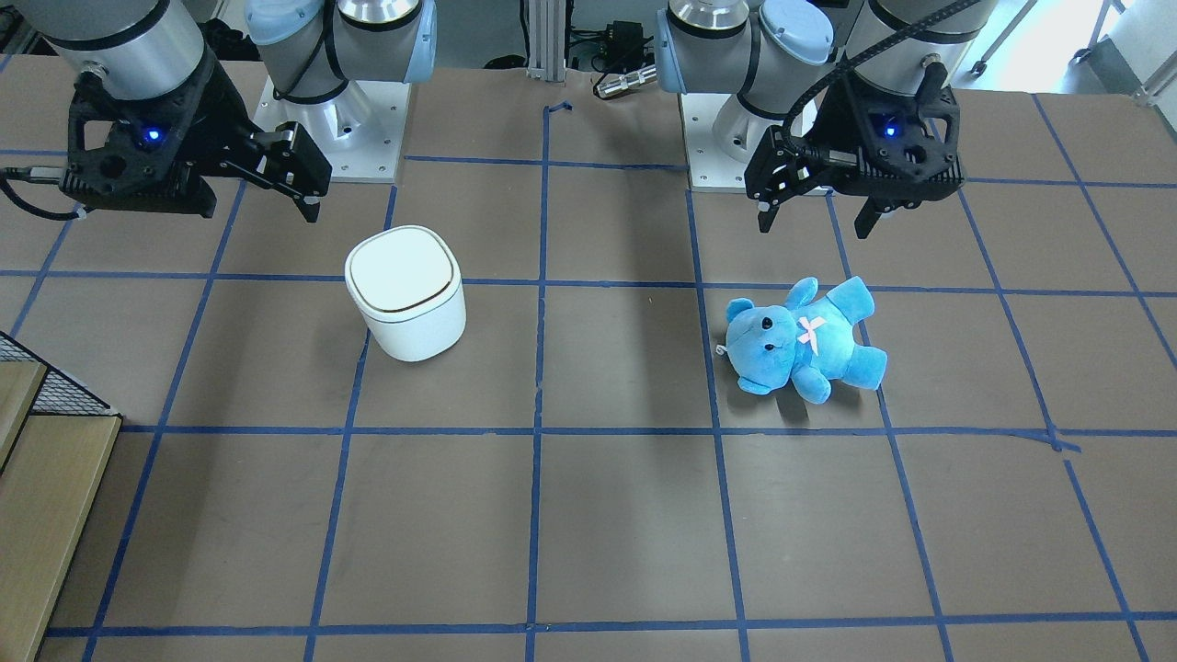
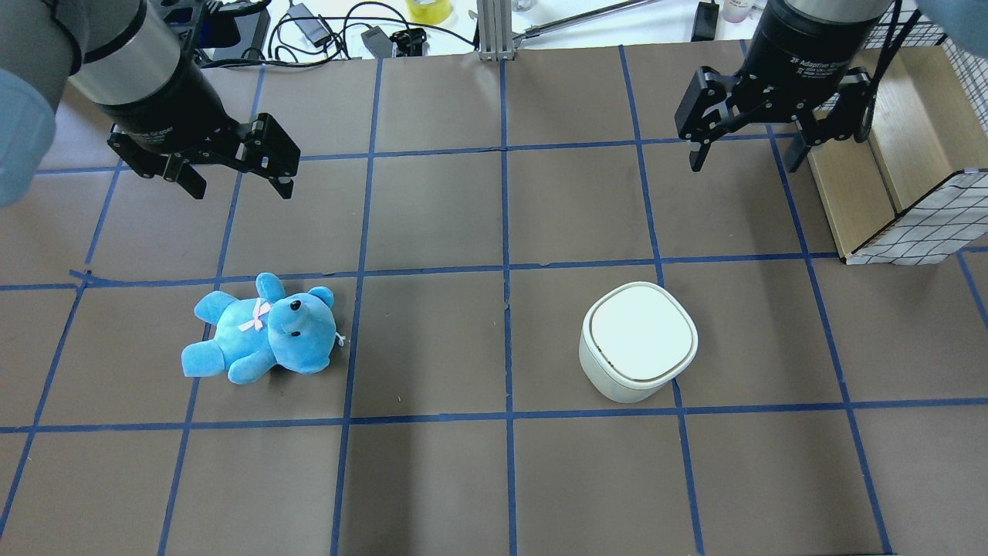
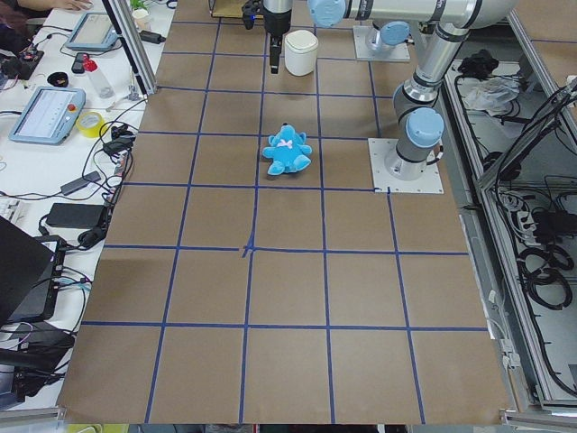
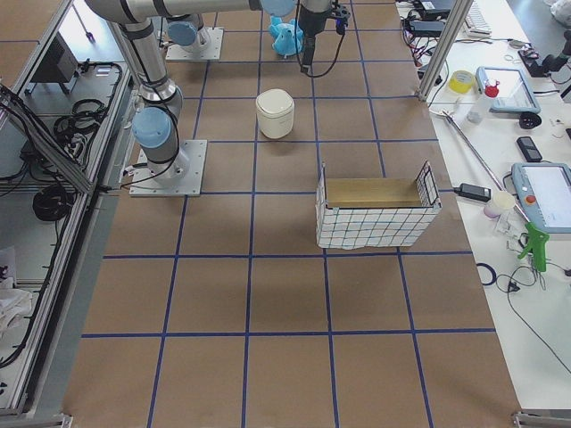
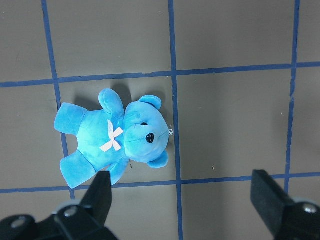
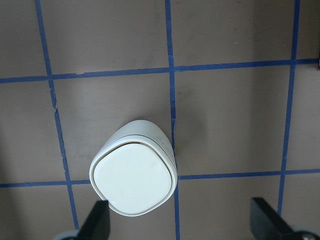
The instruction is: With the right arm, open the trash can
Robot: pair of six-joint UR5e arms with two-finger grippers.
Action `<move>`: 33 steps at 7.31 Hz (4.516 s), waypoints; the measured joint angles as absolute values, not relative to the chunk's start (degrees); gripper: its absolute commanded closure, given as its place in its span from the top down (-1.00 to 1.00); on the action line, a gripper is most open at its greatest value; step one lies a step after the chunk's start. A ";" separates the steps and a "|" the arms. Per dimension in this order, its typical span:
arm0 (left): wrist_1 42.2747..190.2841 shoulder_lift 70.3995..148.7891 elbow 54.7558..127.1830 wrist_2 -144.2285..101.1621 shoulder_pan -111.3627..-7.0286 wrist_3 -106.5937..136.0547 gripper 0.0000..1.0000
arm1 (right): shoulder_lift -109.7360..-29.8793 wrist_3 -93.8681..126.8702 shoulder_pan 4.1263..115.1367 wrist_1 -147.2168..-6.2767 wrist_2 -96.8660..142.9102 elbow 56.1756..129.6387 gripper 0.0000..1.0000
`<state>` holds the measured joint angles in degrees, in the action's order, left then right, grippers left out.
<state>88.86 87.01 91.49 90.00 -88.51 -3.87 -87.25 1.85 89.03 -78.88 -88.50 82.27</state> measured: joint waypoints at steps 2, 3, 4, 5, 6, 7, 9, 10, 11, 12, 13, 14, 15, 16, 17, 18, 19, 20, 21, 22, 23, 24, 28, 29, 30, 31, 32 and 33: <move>88.89 87.01 91.49 90.00 -88.51 -3.87 1.00 | -87.22 1.85 89.03 -78.84 -88.56 82.26 1.00; 88.88 87.01 91.49 90.00 -88.51 -3.87 1.00 | -87.20 1.84 89.03 -78.84 -88.58 82.27 1.00; 88.87 87.01 91.49 90.00 -88.51 -3.87 1.00 | -87.19 1.85 89.03 -78.84 -88.59 82.27 1.00; 88.86 87.01 91.49 90.00 -88.51 -3.87 1.00 | -87.19 1.85 89.03 -78.84 -88.59 82.27 1.00; 88.86 87.01 91.49 90.00 -88.51 -3.87 1.00 | -87.19 1.85 89.03 -78.84 -88.59 82.27 1.00; 88.86 87.01 91.49 90.00 -88.51 -3.87 1.00 | -87.19 1.85 89.03 -78.84 -88.59 82.27 1.00; 88.86 87.01 91.49 90.00 -88.51 -3.87 1.00 | -87.20 1.85 89.03 -78.84 -88.59 82.27 1.00; 88.86 87.01 91.49 90.00 -88.51 -3.87 1.00 | -87.22 1.85 89.03 -78.84 -88.59 82.27 1.00; 88.86 87.01 91.49 90.00 -88.51 -3.87 1.00 | -87.21 1.85 89.04 -78.82 -88.59 82.27 1.00; 88.86 87.01 91.49 90.00 -88.51 -3.87 1.00 | -87.20 1.84 89.03 -78.78 -88.59 82.27 1.00; 88.86 87.01 91.49 90.00 -88.51 -3.87 1.00 | -87.19 1.84 89.03 -78.74 -88.59 82.27 1.00; 88.86 87.01 91.49 89.99 -88.51 -3.87 1.00 | -87.19 1.85 89.03 -78.72 -88.60 82.27 1.00; 88.86 87.01 91.49 89.96 -88.51 -3.87 1.00 | -87.19 1.85 89.03 -78.75 -88.55 82.28 1.00; 88.86 87.01 91.49 89.98 -88.51 -3.87 1.00 | -87.19 1.84 89.03 -78.80 -88.48 82.30 1.00; 88.86 87.01 91.49 89.99 -88.51 -3.87 1.00 | -87.19 1.85 89.03 -78.82 -88.44 82.29 1.00; 88.86 87.01 91.49 90.00 -88.51 -3.87 1.00 | -87.19 1.84 89.03 -78.83 -88.43 82.28 1.00; 88.86 87.01 91.49 90.00 -88.51 -3.87 1.00 | -87.19 1.85 89.03 -78.84 -88.42 82.27 1.00; 88.86 87.01 91.49 90.00 -88.51 -3.87 1.00 | -87.19 1.84 89.03 -78.84 -88.42 82.27 1.00; 88.86 87.01 91.49 90.00 -88.51 -3.87 1.00 | -87.19 1.83 89.03 -78.84 -88.46 82.27 1.00; 88.86 87.01 91.49 90.00 -88.51 -3.87 1.00 | -87.19 1.79 89.04 -78.84 -88.54 82.27 1.00; 88.86 87.01 91.49 90.00 -88.51 -3.87 1.00 | -87.19 1.75 89.03 -78.82 -88.63 82.27 1.00; 88.86 87.01 91.49 90.00 -88.51 -3.87 1.00 | -87.19 1.70 89.03 -78.80 -88.74 82.27 1.00; 88.86 87.01 91.49 90.00 -88.51 -3.87 1.00 | -87.19 1.68 89.03 -78.84 -88.67 82.27 1.00; 88.86 87.01 91.49 90.00 -88.51 -3.87 1.00 | -87.23 1.89 89.11 -78.88 -88.54 82.28 0.98; 88.86 87.01 91.49 90.00 -88.51 -3.87 1.00 | -87.34 2.57 89.43 -78.93 -87.56 82.41 0.13; 88.86 87.01 91.49 90.00 -88.51 -3.87 1.00 | -87.41 4.58 90.15 -78.92 -84.85 82.71 -0.63; 88.86 87.01 91.49 90.00 -88.51 -3.87 1.00 | -87.21 8.63 91.96 -78.90 -81.54 83.11 -1.00; 88.86 87.01 91.49 89.98 -88.51 -3.87 1.00 | -86.83 12.55 94.80 -78.99 -79.79 83.61 -1.00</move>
<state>88.86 87.01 91.49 89.98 -88.51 -3.87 -86.83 12.55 94.80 -78.99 -79.79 83.61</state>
